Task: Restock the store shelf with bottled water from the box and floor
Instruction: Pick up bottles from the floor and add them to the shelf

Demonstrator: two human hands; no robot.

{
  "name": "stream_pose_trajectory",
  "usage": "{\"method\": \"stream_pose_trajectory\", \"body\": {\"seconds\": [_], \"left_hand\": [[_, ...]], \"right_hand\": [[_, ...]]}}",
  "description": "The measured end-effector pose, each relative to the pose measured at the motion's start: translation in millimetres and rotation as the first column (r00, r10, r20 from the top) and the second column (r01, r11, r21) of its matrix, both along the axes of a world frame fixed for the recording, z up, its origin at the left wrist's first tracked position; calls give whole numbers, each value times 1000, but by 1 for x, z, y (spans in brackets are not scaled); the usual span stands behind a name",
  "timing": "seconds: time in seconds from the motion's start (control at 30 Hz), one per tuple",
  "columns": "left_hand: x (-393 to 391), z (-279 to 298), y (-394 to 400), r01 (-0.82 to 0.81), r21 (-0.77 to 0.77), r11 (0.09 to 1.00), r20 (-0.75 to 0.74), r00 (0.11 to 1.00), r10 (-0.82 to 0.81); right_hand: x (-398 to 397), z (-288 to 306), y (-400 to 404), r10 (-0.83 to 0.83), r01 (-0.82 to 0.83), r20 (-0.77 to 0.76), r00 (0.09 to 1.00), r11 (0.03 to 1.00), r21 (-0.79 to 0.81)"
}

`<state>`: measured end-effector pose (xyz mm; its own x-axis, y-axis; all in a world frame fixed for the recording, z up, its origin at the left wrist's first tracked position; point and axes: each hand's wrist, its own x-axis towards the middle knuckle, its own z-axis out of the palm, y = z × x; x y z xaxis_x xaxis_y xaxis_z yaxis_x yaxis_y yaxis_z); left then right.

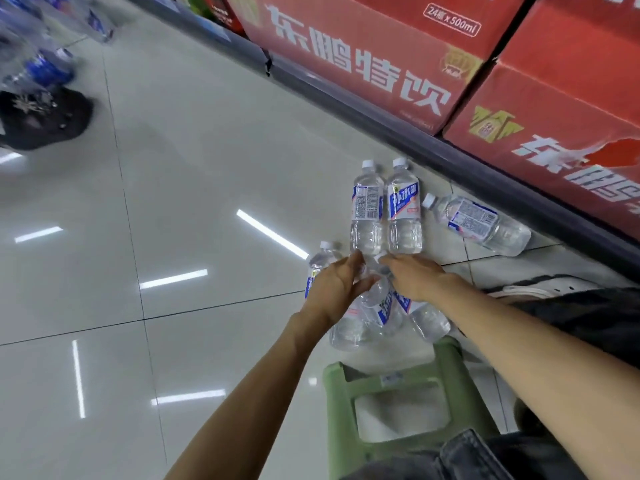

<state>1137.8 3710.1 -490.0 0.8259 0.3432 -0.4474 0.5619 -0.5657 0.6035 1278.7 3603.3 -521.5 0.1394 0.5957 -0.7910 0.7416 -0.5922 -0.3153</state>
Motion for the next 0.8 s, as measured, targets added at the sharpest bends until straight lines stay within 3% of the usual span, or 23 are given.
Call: {"method": "stream_pose_trajectory", "body": {"seconds": [0.2,0.4,0.63,0.8], "left_hand": [[14,24,16,-37,79,996,87,996,30],[18,46,34,-94,130,987,171,983,71],[11,60,46,-53,256,965,200,980,1],[12,56,55,-38,296,955,172,985,-14]], "right_hand": [[1,-8,1,14,-15,15,1000,999,30],[-2,-18,6,120,-115,73,990,991,-70],[-7,-25,11,213,-208,26,977,970,-127],[-7,-23,3,192,-185,160,968,981,-58]]}}
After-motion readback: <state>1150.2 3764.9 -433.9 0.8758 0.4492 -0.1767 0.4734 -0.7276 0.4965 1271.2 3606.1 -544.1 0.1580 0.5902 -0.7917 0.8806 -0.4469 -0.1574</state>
